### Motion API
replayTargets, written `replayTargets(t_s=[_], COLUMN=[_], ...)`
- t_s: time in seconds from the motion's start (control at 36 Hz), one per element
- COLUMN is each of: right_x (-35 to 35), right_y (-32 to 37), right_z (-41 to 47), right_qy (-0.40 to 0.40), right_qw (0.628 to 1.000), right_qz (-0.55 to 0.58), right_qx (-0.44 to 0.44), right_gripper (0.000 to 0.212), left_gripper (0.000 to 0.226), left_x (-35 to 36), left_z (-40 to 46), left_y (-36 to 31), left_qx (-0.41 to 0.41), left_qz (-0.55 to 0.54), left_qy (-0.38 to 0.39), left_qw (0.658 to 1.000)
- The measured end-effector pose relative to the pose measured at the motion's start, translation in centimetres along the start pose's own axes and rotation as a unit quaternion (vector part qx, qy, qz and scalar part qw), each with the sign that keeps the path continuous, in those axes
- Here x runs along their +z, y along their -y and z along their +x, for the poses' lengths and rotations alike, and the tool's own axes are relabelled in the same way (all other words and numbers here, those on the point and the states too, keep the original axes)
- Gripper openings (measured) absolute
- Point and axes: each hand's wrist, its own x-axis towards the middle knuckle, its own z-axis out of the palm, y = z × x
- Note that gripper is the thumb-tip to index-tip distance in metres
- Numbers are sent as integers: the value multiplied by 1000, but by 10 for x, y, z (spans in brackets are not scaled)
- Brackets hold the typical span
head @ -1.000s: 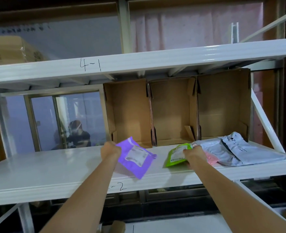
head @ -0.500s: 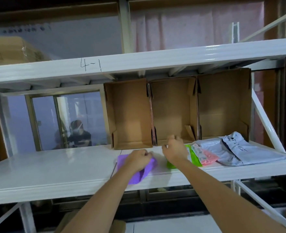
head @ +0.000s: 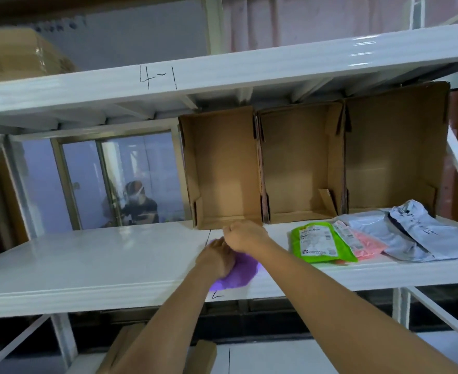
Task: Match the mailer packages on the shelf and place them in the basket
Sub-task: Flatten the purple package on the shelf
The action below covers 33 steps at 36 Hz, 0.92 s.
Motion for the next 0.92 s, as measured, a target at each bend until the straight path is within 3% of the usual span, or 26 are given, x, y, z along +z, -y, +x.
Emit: replayTargets(t_s=[0.14,0.28,0.44,0.92], right_x=[26,46,46,47], right_y=[-6,-38,-43,-42], right_z=[4,6,10,14], right_qy=[19,40,90,108], right_qw=[997,997,995,994], right_qz=[-70,18,3,-12], right_qx=[-29,-60,-47,-25], right_gripper=[55,57,61,64], left_gripper=[45,49,45,47], left_x=[6,14,14,7], left_z=[12,29,38,38], left_y=[3,17,18,9], left_qx=[15,67,49,1], left_qz=[22,32,1,18], left_qy=[14,28,40,88], left_qw=[1000,997,998,996])
